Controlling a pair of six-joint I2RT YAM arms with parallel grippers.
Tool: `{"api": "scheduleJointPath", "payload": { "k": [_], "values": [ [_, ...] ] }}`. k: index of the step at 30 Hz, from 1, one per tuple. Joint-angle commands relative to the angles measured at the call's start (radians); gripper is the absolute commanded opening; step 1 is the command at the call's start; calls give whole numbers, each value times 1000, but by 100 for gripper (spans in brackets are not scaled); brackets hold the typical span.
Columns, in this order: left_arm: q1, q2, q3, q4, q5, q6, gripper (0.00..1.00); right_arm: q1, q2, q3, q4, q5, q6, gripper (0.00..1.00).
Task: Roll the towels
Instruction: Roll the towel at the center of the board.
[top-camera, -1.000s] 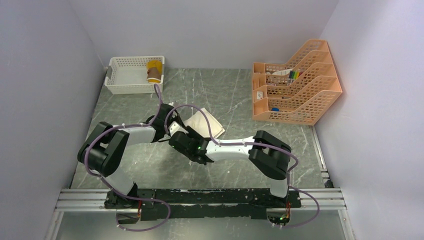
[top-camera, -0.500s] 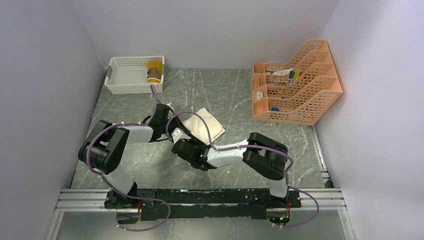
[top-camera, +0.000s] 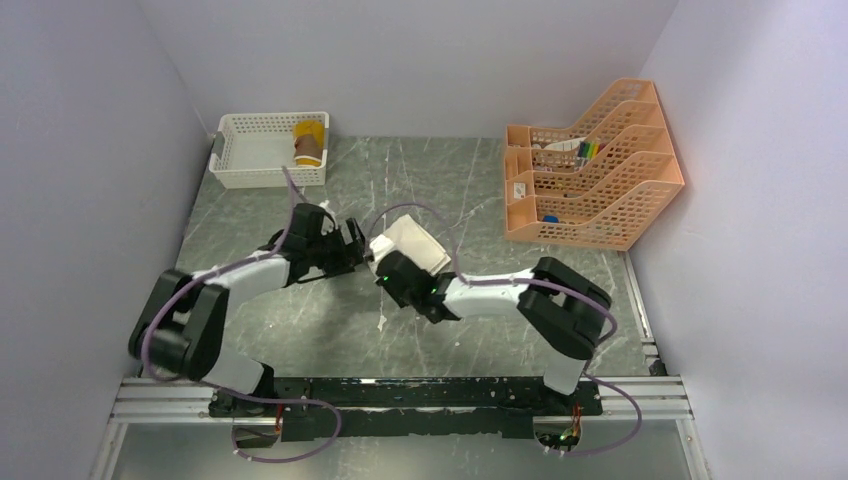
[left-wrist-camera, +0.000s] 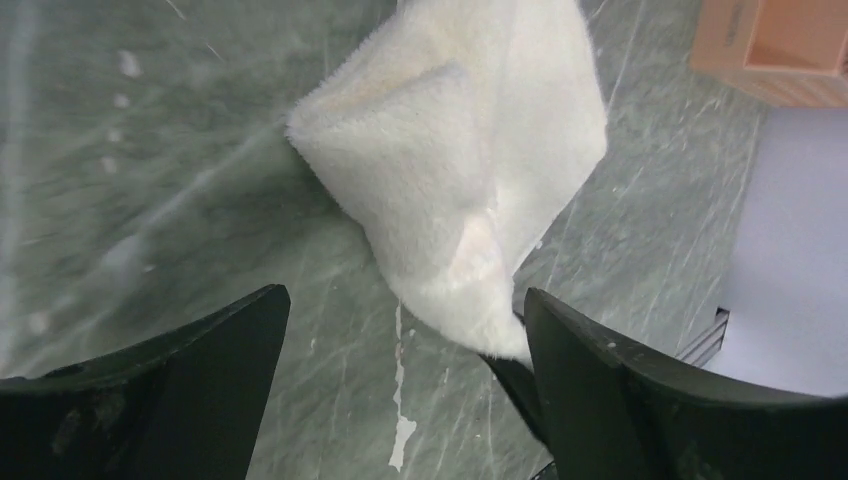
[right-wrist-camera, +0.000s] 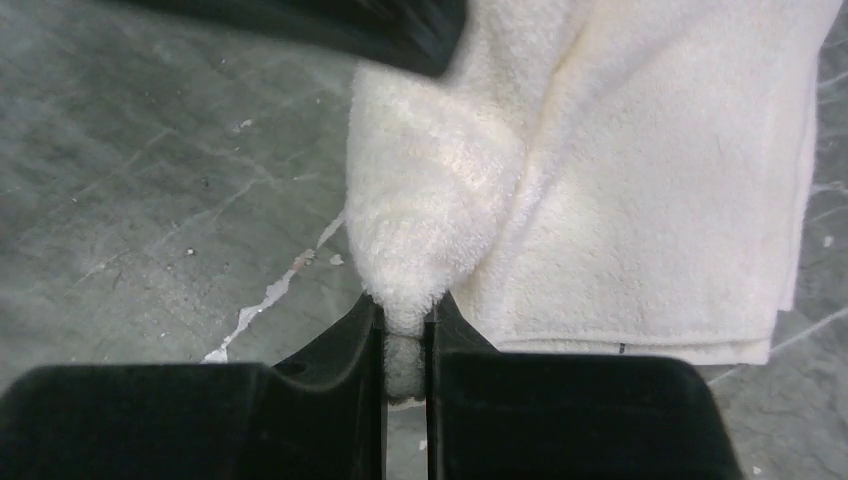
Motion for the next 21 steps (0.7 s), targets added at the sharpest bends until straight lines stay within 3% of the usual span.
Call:
{"api": "scheduleJointPath", "payload": {
  "k": [1,7,12,21],
  "values": [
    [32,-184,16,-166,-127,48,100,-128,-88,-51,35,-334,94,0],
    [32,-295,33,-188,-110,77,100,-358,-153,-123,170,-758,263,0],
    [24,-237,-19,-77,-33,62,100,-502,-38,-87,220,-1055,386,0],
    [-2,-63,-38,102,-5,13,100,-545,67,-56,218,-1136,457,0]
  ]
}}
